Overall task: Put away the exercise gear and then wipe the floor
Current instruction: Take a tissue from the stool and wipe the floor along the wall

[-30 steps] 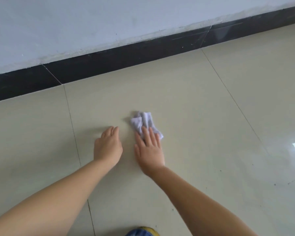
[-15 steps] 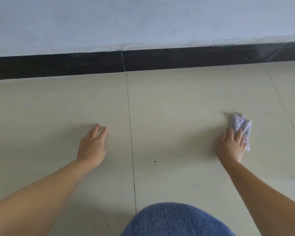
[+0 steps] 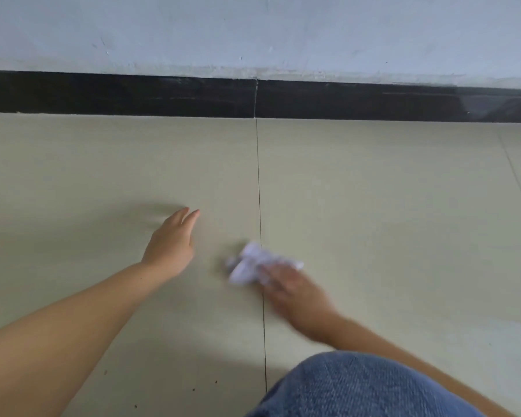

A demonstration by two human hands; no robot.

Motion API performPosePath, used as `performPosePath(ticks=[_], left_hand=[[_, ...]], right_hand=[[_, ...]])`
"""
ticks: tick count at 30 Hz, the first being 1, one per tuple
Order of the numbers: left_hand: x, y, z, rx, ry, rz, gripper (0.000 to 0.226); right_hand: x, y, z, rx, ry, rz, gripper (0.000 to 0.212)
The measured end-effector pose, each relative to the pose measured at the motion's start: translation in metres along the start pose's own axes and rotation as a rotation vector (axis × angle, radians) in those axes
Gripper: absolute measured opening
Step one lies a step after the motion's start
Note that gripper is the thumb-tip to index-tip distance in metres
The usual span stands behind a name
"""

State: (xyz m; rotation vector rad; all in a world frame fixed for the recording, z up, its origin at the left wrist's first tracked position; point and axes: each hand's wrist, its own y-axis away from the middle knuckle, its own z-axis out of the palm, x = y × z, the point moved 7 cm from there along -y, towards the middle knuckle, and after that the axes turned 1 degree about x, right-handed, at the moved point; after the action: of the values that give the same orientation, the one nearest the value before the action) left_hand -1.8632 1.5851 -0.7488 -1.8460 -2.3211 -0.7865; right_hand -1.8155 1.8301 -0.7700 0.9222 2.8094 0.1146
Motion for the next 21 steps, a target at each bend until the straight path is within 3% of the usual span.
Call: performPosePath(ticks=[3,5,7,9,11,14,16,18,21], left_hand=[[0.004,0.002,0.005,0.041,-0.043,0.006,0.060],[0.006,0.003,0.007,0.045,-0.052,-0.016,0.059],[0.007,0.002,0.006,0.039,-0.029,-0.050,0.055],[0.007,-0.001,0.001,0.053,0.019,-0.077,0.049],[0.006,-0.005,-0.005,0.094,0.052,-0.081,0.043],[0.005,-0.008,-0.009,0.130,0.058,-0.100,0.034],[0.006,-0.007,-0.007,0.139,0.043,-0.104,0.030],[0.008,-0.006,-0.006,0.149,0.025,-0.092,0.027],[0.008,-0.003,-0.005,0.149,0.009,-0.085,0.028]], right_hand=[[0.140,0.014,-0.039,0.205,-0.085,0.598,0.052],[0.193,0.015,-0.044,0.207,-0.258,0.998,0.049],[0.184,-0.015,-0.045,0.216,-0.250,1.125,0.051],[0.127,-0.063,-0.044,0.303,-0.133,0.896,0.060],[0.028,-0.094,-0.031,0.309,-0.124,0.508,0.060],[-0.102,-0.090,-0.012,0.060,-0.194,-0.058,0.052],[-0.106,-0.082,-0.009,0.005,-0.165,-0.266,0.050],[-0.056,-0.077,-0.017,0.076,-0.150,-0.199,0.053],[0.066,-0.038,-0.035,0.213,-0.175,0.287,0.044]])
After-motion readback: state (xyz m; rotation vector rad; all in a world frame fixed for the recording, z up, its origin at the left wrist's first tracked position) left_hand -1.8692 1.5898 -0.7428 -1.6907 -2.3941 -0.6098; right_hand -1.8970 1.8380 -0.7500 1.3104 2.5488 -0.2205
